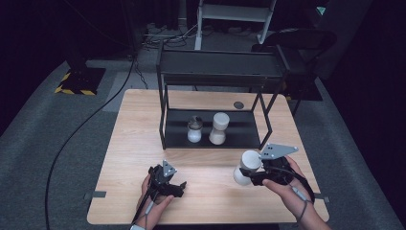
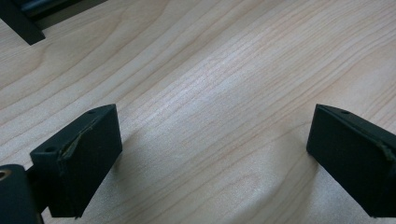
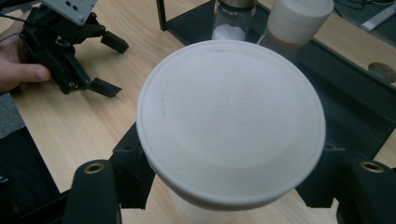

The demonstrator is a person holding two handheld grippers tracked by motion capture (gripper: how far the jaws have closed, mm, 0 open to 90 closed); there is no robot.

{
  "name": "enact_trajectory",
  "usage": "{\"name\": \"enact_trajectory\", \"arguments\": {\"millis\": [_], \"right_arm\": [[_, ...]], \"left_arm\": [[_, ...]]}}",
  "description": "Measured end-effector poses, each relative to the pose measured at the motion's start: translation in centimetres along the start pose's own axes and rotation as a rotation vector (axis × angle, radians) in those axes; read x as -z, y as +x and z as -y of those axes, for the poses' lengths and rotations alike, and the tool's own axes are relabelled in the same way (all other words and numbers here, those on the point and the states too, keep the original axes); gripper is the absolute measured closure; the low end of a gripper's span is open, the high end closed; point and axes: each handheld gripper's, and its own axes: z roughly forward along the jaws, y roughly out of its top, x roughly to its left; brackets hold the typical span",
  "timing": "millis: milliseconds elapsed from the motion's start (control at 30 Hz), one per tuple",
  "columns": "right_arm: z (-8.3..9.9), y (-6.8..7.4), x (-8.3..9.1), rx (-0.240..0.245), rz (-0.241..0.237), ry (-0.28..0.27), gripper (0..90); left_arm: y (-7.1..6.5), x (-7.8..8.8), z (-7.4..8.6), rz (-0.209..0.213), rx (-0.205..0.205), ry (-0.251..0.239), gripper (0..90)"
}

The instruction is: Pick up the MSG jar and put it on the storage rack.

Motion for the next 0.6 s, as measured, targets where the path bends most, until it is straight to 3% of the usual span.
{"name": "enact_trajectory", "arguments": {"millis": [600], "right_arm": [[-2.8, -3.1, -1.3, -0.023, 0.05, -0.002, 34.1]], "left_arm": [[0.0, 0.0, 0.0, 0.0, 0.0, 0.001, 3.2]]}}
